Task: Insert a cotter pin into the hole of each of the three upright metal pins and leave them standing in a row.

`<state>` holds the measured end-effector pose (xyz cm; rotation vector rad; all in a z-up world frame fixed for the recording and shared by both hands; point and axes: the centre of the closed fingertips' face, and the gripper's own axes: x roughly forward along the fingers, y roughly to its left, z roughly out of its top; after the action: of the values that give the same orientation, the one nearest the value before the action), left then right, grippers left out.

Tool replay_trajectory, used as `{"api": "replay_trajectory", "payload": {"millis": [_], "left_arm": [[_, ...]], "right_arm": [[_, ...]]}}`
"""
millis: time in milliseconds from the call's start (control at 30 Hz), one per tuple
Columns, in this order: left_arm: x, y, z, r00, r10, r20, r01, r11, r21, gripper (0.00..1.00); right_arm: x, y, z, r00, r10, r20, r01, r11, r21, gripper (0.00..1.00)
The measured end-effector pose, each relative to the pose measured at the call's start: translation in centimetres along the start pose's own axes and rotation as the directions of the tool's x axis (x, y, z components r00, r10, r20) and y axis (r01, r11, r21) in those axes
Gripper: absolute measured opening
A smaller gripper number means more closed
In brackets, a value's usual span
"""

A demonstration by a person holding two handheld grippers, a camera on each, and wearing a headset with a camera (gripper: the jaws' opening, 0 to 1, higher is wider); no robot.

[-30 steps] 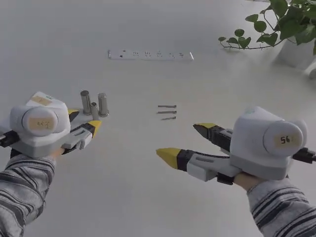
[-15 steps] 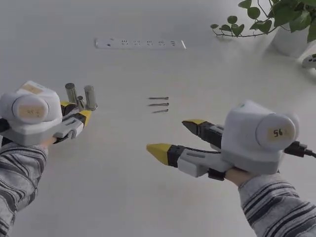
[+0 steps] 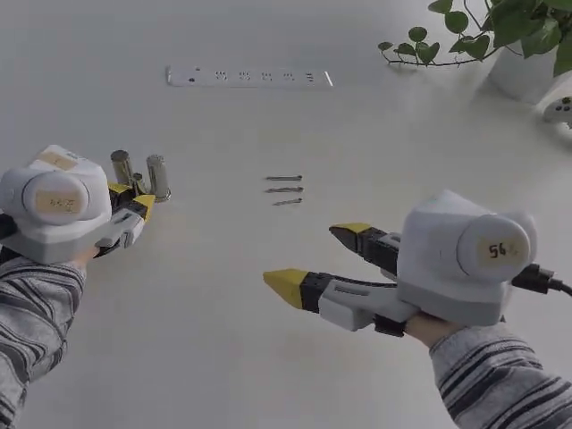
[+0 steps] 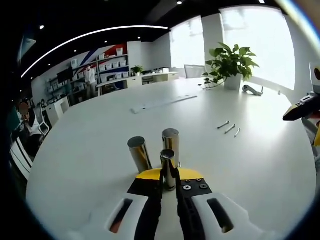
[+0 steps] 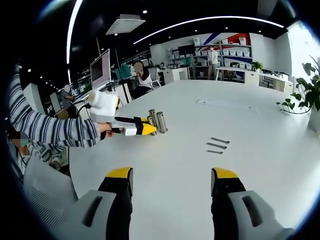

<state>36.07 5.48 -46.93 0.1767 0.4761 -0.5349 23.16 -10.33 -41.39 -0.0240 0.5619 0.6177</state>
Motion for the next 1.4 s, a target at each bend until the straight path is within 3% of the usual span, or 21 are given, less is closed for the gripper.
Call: {"api": "replay_trajectory", "payload": {"millis": [167,367,533,967,1267,1400], "left_arm": [[0.0,0.2,0.0,1.0000,0.006,0.003,-0.006,0.998,-0.066,0.05],[-0.4,0.1,-0.1,0.9998,0.019,-0.008,-0.020,0.998,-0.057,0.05],[-0.9,-0.5,0.3,0.9998,0.020,0.009,-0.019,0.999,-0.046,0.05],[-2.5,-3.8,-0.5,0.9998,0.012,0.015,-0.010,0.993,-0.116,0.05],[-3.1,-6.5,-1.4,1.0000,-0.008,0.000,0.008,0.994,-0.112,0.05],[-3.2,-7.4,-1.8,0.9997,-0.026,0.000,0.026,0.997,-0.078,0.05]], "right_arm": [[-0.1,-0.4,-0.4,0.9995,-0.027,-0.017,0.026,1.000,-0.017,0.62],[-0.5,-0.6,-0.4,0.9992,-0.038,-0.015,0.038,0.999,-0.009,0.62],[-0.5,-0.5,-0.3,0.9991,-0.041,-0.011,0.040,0.999,-0.009,0.62],[-1.1,-0.1,-0.8,0.9989,-0.040,-0.023,0.040,0.999,-0.020,0.61],[-1.3,0.3,-0.9,0.9990,-0.030,-0.033,0.029,0.999,-0.031,0.61],[-1.6,0.2,-1.0,0.9989,-0.030,-0.035,0.029,0.999,-0.040,0.60]]}}
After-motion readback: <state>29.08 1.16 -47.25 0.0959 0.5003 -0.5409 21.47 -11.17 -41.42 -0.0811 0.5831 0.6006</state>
